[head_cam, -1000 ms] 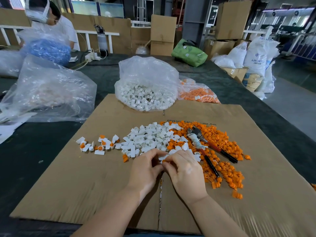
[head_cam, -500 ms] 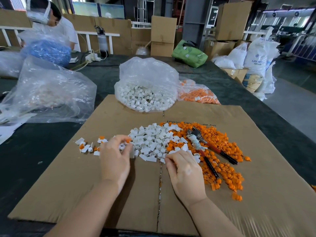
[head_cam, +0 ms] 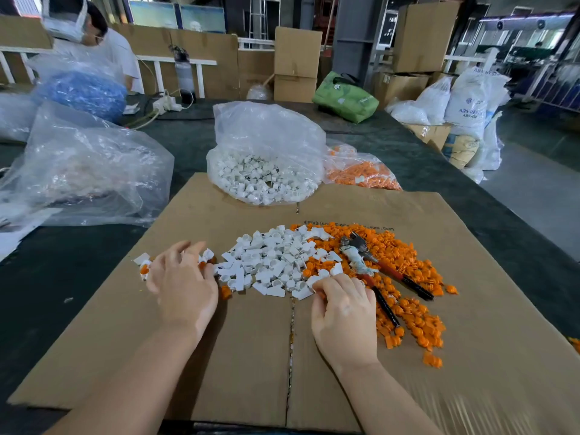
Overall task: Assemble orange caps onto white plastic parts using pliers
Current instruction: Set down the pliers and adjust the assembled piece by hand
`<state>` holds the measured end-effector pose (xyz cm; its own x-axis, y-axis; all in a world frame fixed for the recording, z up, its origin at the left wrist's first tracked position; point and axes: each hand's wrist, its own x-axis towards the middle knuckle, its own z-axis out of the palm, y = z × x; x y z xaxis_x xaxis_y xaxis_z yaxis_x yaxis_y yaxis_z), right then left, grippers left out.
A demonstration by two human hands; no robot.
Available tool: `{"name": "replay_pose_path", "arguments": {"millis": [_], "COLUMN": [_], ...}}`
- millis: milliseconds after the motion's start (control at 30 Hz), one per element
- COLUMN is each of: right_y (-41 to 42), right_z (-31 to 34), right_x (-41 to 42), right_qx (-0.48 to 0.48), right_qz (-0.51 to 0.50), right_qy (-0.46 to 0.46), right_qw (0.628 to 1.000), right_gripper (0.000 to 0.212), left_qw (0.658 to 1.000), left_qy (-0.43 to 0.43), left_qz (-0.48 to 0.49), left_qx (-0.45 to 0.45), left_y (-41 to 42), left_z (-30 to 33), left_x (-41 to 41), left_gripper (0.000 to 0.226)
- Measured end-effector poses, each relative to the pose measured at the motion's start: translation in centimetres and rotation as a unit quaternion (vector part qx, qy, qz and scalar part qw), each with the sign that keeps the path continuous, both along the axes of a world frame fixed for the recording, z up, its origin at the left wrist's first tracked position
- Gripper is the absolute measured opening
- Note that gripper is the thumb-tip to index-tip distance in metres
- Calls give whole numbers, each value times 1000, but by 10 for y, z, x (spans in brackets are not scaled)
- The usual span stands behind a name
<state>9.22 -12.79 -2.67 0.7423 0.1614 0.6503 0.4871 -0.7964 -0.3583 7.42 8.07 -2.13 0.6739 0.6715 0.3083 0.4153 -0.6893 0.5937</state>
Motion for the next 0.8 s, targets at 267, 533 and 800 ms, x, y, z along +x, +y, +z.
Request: {"name": "replay_pose_path", "arguments": {"millis": [267,533,800], "right_y": [1,1,4], "right_z": [-3,-4,-3], "right_x": [-1,0,-1], "right_qx": [-39,-69,-73], "right_qz": [-70,-100,-97], "right_qy": [36,29,22], "right_qw": [996,992,992], "right_gripper": [22,23,23], "left_qw": [980,969,971], "left_qy": [-35,52,-2], "left_qz": [-183,-220,-229], "left_qx": [69,104,66], "left_y": [-42,-57,-58], "left_z": [5,-7,-9], "left_x": [2,8,3], "left_gripper": [7,29,15]}}
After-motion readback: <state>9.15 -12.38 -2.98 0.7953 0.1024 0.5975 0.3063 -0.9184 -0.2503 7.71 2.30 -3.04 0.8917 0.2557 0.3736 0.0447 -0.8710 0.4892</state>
